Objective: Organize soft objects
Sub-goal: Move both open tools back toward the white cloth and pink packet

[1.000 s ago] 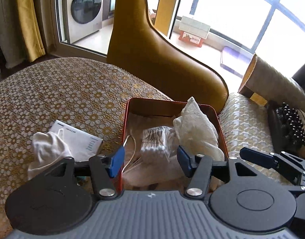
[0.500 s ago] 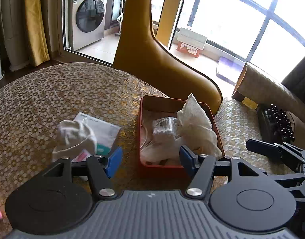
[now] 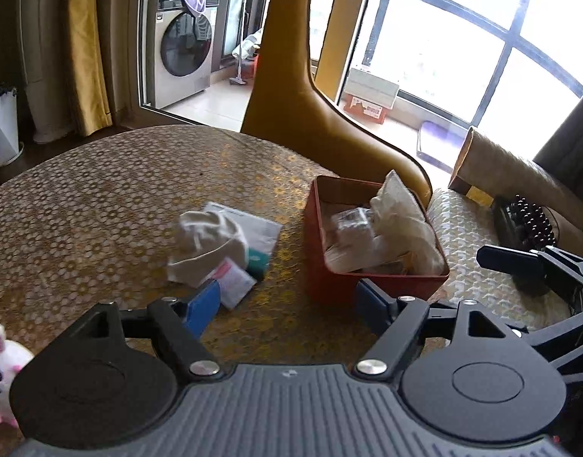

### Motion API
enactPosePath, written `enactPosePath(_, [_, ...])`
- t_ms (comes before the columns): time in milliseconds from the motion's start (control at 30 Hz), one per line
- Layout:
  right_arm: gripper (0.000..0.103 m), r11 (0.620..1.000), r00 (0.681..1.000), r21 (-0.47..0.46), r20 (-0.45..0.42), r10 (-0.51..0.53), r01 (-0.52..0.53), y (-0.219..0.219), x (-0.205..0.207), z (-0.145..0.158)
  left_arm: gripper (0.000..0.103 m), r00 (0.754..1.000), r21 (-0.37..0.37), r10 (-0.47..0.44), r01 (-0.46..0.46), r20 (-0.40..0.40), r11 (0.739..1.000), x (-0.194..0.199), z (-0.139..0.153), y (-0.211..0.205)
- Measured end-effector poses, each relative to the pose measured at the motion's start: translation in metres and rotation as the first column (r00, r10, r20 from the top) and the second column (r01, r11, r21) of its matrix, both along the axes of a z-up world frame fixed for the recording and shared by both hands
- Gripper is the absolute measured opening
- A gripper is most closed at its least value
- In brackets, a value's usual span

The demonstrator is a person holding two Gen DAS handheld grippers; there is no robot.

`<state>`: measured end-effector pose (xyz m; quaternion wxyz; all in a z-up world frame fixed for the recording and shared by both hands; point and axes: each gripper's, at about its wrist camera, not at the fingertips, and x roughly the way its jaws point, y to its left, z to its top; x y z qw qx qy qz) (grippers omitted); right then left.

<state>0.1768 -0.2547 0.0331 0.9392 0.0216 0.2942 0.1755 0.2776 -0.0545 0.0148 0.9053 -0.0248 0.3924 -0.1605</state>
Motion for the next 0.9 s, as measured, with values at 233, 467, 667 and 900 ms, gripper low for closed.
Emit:
enactPosePath(233, [0.098, 0.998, 0.998, -0.025, -0.012, 0.061, -0.061, 0.028, -0.005, -0.016, 0.095, 1.0, 0.005, 0.008, -0.008, 0.008, 1.0, -0.006, -0.01, 0.029])
enactPosePath(467, [0.098, 0.992, 0.992, -0.033, -0.048, 0.12, -0.122, 0.05, 0.002, -0.038, 0.102, 0.999, -0.019, 0.031, -0.031, 0.039, 0.999, 0.011, -0.02, 0.048])
enactPosePath(667, [0.097, 0.992, 0.99, -0.035, -0.074, 0.119, -0.122, 0.061, 0.019, -0.054, 0.102, 0.999, -0.032, 0.025, -0.026, -0.025, 0.999, 0.046, -0.027, 0.049])
enactPosePath(900, [0.096, 0.992, 0.985, -0.021, -0.119, 0.122, -0.125, 0.076, 0.043, -0.078, 0.102, 0.997, -0.015, 0.056, -0.057, -0.048, 0.998, 0.086, -0.045, 0.044])
